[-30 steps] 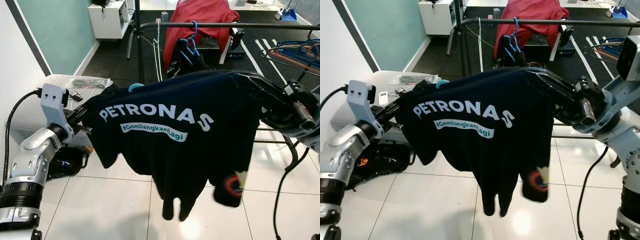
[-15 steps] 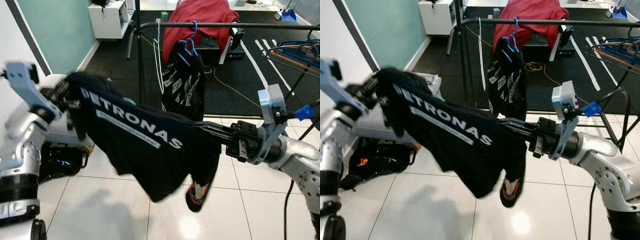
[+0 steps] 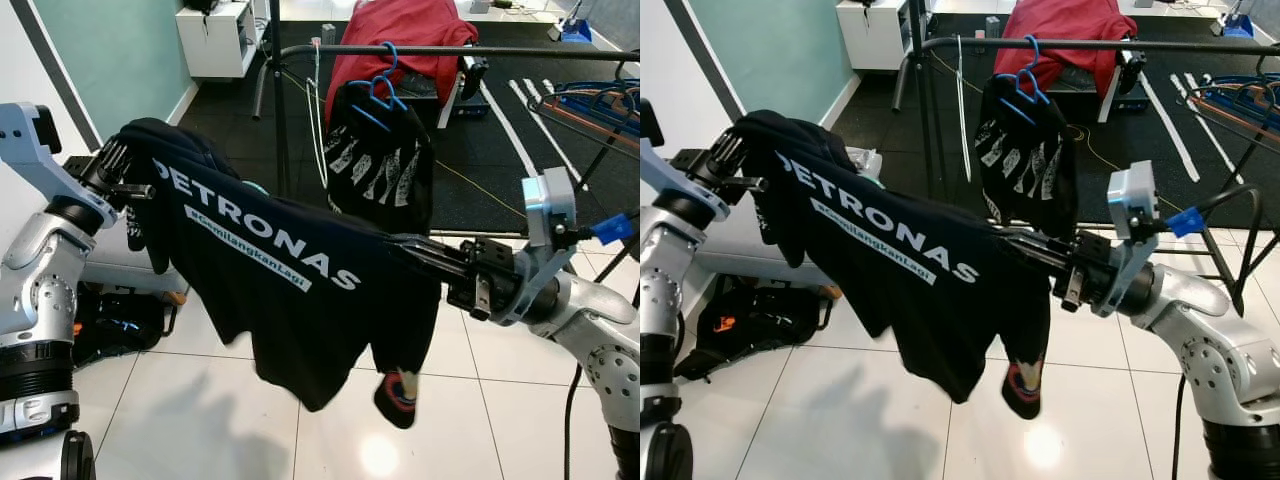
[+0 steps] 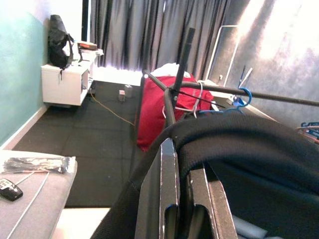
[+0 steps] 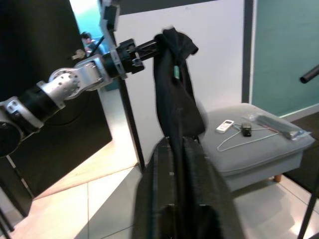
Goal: Hang hanger
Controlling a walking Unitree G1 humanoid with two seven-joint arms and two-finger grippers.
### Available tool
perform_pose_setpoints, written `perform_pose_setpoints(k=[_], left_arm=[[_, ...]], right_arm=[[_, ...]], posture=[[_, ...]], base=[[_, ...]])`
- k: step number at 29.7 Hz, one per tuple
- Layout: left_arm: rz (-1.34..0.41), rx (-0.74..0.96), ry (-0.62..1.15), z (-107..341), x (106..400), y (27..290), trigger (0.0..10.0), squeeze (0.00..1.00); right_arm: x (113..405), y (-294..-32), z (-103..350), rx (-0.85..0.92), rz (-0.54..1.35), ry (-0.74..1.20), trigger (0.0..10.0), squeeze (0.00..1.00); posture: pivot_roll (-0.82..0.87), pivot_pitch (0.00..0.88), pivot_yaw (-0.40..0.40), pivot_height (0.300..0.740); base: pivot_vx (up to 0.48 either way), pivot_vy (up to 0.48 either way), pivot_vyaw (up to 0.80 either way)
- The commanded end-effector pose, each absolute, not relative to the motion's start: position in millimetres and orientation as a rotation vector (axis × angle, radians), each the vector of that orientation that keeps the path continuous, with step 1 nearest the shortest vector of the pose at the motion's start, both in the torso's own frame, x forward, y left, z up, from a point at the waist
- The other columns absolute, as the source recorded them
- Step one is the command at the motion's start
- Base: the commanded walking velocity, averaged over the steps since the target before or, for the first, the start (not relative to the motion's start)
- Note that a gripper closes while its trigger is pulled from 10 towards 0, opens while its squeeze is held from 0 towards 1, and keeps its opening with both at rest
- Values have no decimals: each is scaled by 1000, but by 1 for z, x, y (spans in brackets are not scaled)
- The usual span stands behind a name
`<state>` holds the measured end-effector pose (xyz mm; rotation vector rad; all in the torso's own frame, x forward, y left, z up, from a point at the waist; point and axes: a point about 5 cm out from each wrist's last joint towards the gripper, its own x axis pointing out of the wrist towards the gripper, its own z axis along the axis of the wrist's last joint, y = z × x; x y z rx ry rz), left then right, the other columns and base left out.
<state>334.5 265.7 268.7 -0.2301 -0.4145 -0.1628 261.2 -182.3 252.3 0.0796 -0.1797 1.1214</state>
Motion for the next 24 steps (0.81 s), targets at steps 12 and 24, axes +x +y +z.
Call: perform_pose_setpoints(k=[12, 24], left_arm=[[-170, -274, -526, 297, 327, 267, 0, 0], [-196, -278, -565, 308, 326, 262, 0, 0]], right_arm=[[263, -185, 247, 66, 1096, -182, 10000, 953], [272, -195, 237, 35, 990, -149, 10000, 0]], posture=[[-107, 134, 50, 740], [-109, 125, 53, 740]], base=[[0, 0, 0], [0, 0, 0]])
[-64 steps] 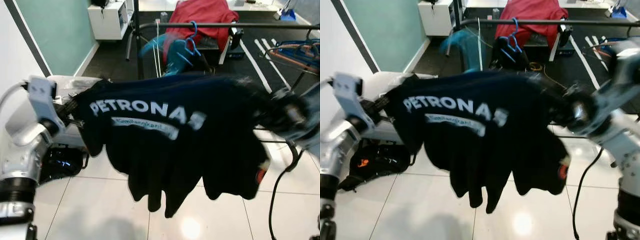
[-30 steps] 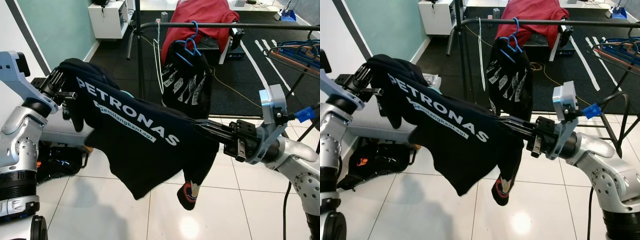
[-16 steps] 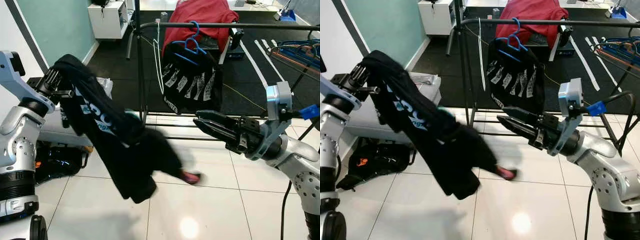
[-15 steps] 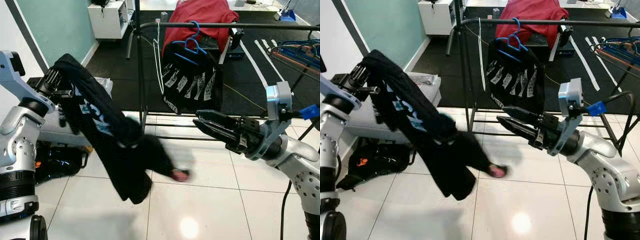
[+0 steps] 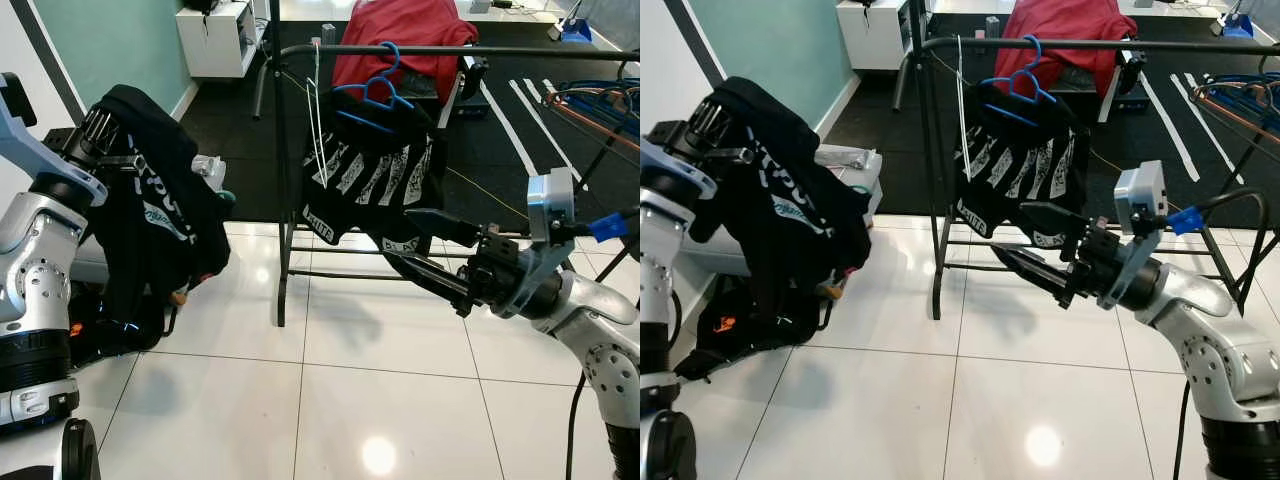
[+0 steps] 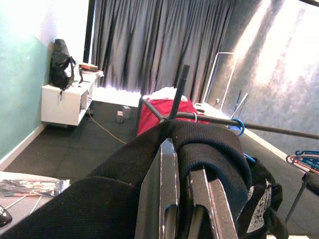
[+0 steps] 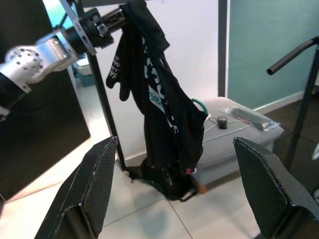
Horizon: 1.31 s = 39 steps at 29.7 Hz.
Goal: Hang hanger
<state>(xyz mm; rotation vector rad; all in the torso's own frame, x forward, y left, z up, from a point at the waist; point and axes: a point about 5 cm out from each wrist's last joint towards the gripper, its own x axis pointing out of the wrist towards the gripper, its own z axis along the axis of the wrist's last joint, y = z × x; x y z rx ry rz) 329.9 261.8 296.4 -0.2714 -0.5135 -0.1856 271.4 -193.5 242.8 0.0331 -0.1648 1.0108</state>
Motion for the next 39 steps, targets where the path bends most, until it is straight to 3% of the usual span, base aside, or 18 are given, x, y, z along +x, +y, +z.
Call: perform_pose_setpoints(k=[1, 7, 8, 10, 11, 19, 29, 39], left_arm=[[-201, -277, -576, 312, 325, 262, 0, 0], [-333, -289, -626, 327, 319, 252, 0, 0], [-418, -287, -643, 331, 314, 245, 1255, 0], [-473, -284, -652, 333, 311, 240, 1255, 0], [-549, -265, -675, 336, 304, 233, 10000, 0], [-650, -245, -733, 348, 293, 220, 10000, 0], [-756, -280, -804, 369, 280, 198, 10000, 0], [-771, -294, -813, 372, 278, 191, 10000, 0]], right_arm=[[277, -198, 230, 25, 950, -119, 10000, 0], [277, -203, 212, 76, 931, -66, 10000, 0], [274, -202, 211, 107, 959, -70, 10000, 0], [271, -201, 211, 125, 978, -74, 10000, 0], [266, -201, 211, 170, 1013, -86, 10000, 0], [254, -204, 213, 261, 1088, -115, 10000, 0], [270, -203, 217, 151, 981, -154, 10000, 0], [258, -182, 251, 284, 1165, -308, 10000, 0]], posture=[[-109, 125, 53, 740], [-109, 124, 54, 740], [-110, 127, 56, 740], [-110, 127, 56, 740], [-109, 129, 54, 740], [-113, 135, 57, 740], [-108, 135, 58, 740], [-105, 135, 58, 740]], base=[[0, 0, 0], [0, 0, 0], [0, 0, 0], [0, 0, 0], [0, 0, 0], [0, 0, 0], [0, 0, 0], [0, 0, 0]])
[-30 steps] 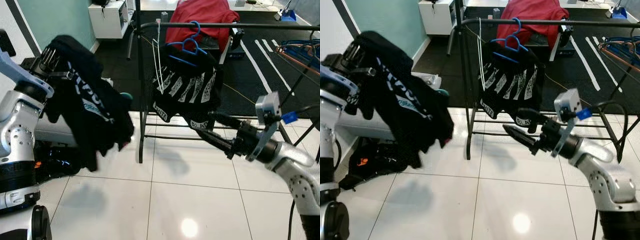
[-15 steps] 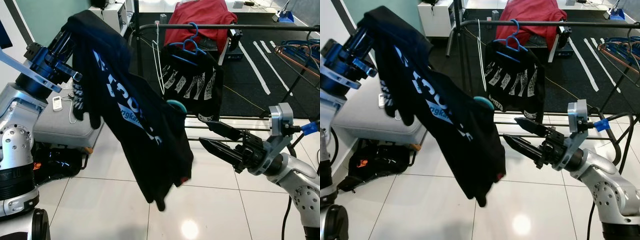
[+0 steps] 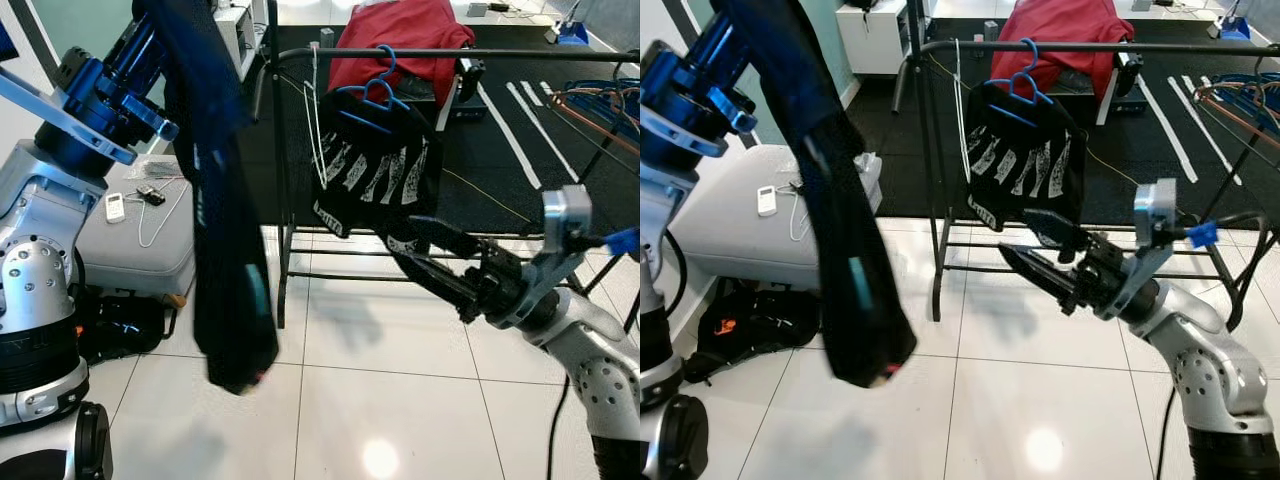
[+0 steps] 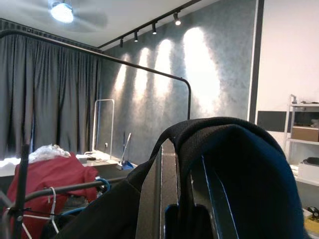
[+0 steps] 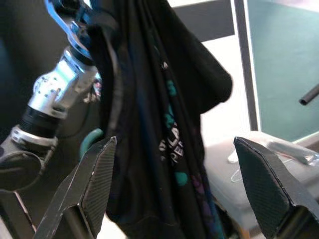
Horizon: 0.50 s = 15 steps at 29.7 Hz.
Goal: Hang hanger
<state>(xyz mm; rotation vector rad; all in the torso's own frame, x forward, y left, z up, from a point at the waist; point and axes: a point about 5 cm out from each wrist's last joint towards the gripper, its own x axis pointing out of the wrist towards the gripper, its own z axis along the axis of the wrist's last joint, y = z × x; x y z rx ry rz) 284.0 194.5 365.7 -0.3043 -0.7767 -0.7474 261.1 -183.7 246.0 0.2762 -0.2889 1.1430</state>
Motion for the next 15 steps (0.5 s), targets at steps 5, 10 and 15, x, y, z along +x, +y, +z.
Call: perform_pose_setpoints(k=[5, 10, 15], left_arm=[[-748, -316, -795, 369, 283, 187, 10000, 0], [-741, -320, -787, 367, 285, 185, 10000, 0], [-716, -333, -760, 364, 289, 182, 10000, 0]], right_arm=[[265, -162, 248, 219, 1173, -273, 10000, 0], [266, -158, 246, 209, 1175, -264, 10000, 0], [264, -145, 246, 213, 1199, -252, 10000, 0]], posture=[[-112, 134, 54, 740], [-111, 134, 53, 740], [-114, 136, 53, 740]], base=[[0, 0, 0], [0, 0, 0], [0, 0, 0]])
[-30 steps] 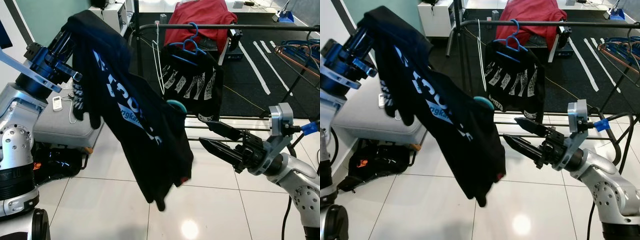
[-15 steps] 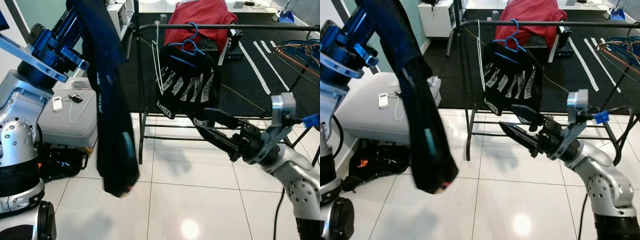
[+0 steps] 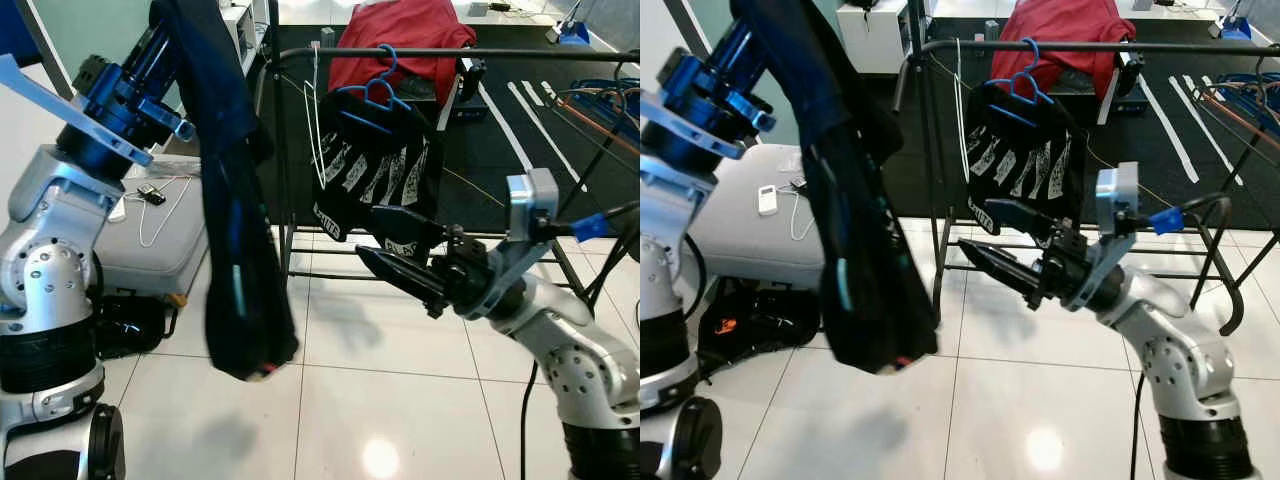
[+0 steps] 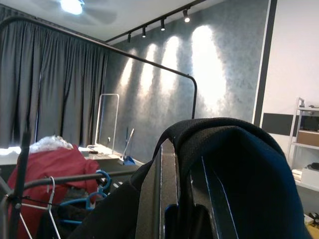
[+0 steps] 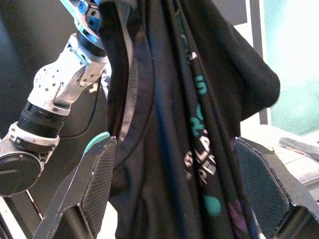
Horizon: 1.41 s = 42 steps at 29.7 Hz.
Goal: Hang hanger
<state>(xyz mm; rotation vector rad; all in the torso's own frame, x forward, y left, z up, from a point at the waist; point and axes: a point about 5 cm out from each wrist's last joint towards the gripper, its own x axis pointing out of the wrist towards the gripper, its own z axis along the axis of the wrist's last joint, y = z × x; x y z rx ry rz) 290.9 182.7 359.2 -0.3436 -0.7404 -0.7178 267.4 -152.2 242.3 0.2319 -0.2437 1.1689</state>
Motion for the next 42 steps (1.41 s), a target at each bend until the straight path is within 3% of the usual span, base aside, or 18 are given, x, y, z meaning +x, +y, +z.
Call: perform_pose_setpoints(k=[1, 10, 21, 22, 36, 37, 38, 39, 42], left_arm=[[-716, -333, -760, 364, 289, 182, 10000, 0], [-715, -332, -754, 362, 290, 179, 10000, 0], [-719, -339, -759, 362, 288, 174, 10000, 0], [-720, -340, -763, 363, 287, 174, 10000, 0], [-726, -348, -797, 372, 281, 171, 10000, 0], [-724, -348, -798, 373, 281, 171, 10000, 0], [-723, -346, -797, 373, 281, 171, 10000, 0], [-721, -346, -797, 372, 280, 171, 10000, 0], [-716, -345, -795, 372, 280, 172, 10000, 0]], right_arm=[[264, -145, 246, 213, 1199, -252, 10000, 0], [251, -136, 252, 224, 1308, -244, 10000, 0], [263, -125, 234, 134, 1239, -130, 10000, 0], [270, -125, 228, 101, 1187, -94, 0, 0], [293, -118, 217, 58, 1125, -86, 0, 0], [291, -116, 220, 66, 1151, -107, 2902, 0], [289, -115, 227, 122, 1174, -137, 2902, 0], [283, -115, 238, 196, 1222, -190, 10000, 1000], [277, -118, 254, 276, 1251, -273, 10000, 1000]], posture=[[-114, 136, 53, 740], [-118, 130, 52, 740], [-116, 120, 46, 740], [-114, 118, 43, 740], [-101, 131, 35, 740], [-101, 131, 35, 740], [-98, 134, 34, 740], [-98, 134, 33, 740], [-98, 134, 33, 740]], base=[[0, 0, 0], [0, 0, 0], [0, 0, 0], [0, 0, 0], [0, 0, 0], [0, 0, 0], [0, 0, 0], [0, 0, 0], [0, 0, 0]])
